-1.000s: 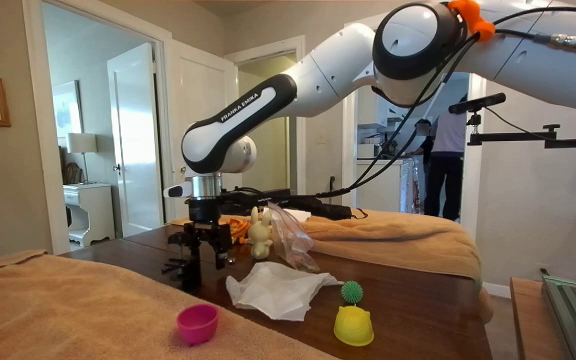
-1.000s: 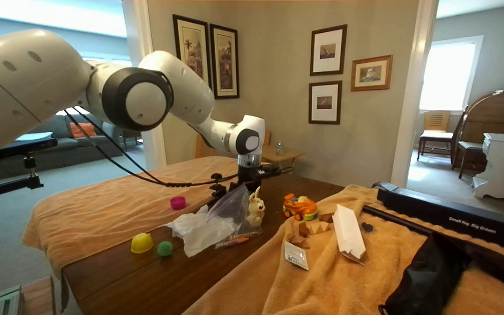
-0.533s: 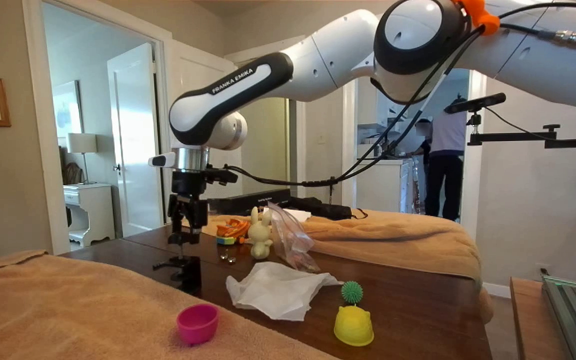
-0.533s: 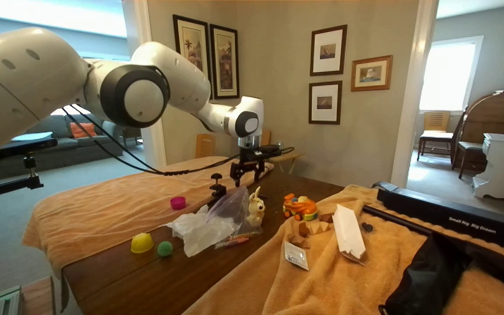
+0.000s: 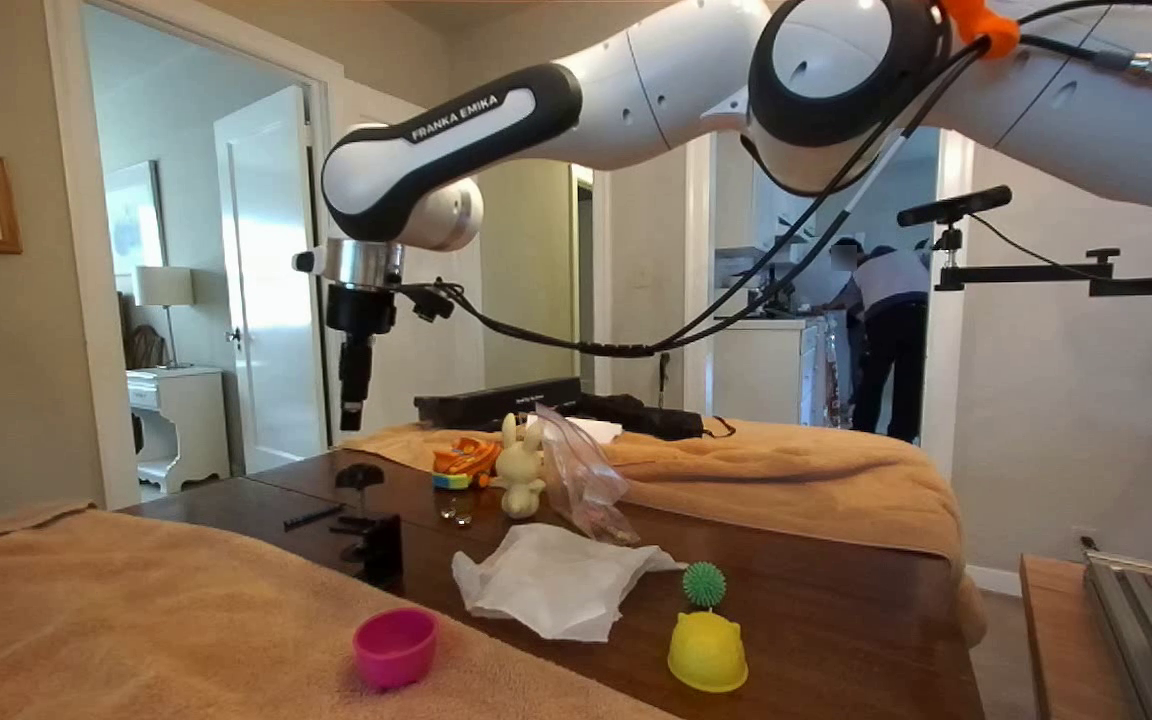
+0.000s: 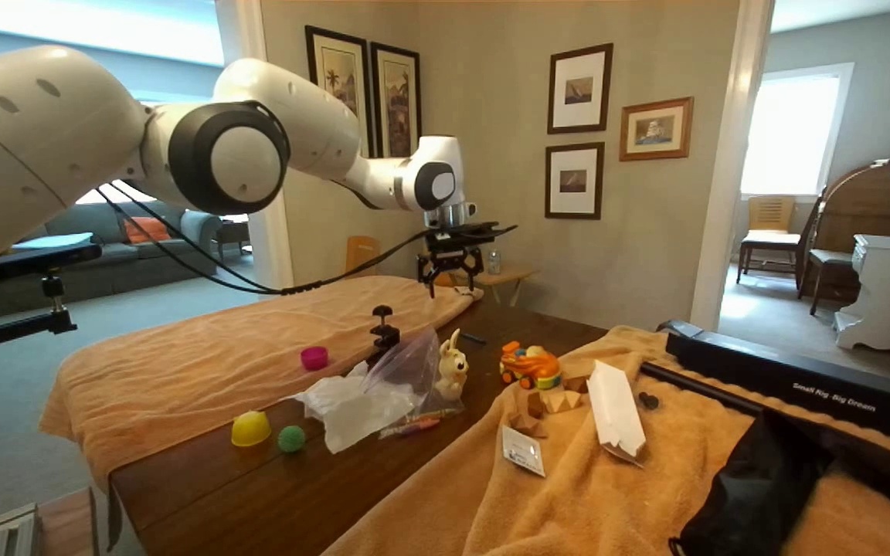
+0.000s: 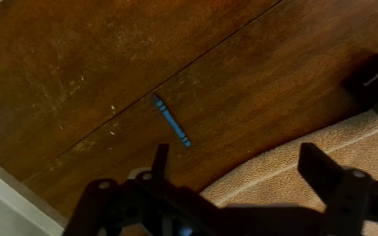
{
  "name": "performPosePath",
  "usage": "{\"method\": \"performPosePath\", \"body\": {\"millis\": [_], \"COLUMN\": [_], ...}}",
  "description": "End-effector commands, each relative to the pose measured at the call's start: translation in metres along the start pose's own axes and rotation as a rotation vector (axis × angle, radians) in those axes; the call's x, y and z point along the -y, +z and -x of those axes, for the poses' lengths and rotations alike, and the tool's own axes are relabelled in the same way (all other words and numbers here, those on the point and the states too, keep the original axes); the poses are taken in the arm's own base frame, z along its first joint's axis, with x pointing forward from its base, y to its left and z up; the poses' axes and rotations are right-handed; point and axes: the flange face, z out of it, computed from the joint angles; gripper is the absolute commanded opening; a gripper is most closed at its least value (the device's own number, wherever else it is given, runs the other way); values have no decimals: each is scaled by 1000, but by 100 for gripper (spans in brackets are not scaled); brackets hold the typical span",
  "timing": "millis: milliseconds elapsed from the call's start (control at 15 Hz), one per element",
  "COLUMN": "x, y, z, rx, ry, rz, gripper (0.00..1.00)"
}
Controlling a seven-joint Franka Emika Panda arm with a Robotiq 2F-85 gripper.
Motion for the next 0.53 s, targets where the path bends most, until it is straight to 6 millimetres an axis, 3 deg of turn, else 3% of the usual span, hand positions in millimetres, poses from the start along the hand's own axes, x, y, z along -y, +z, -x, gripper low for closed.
{"method": "performPosePath", "body": {"millis": [0,467], "x": [-5,-6], "y": [-3,-4], "z": [-4,0], "rx": [42,74], "ry": [178,559], "rz": [74,117], "gripper": [100,100]}}
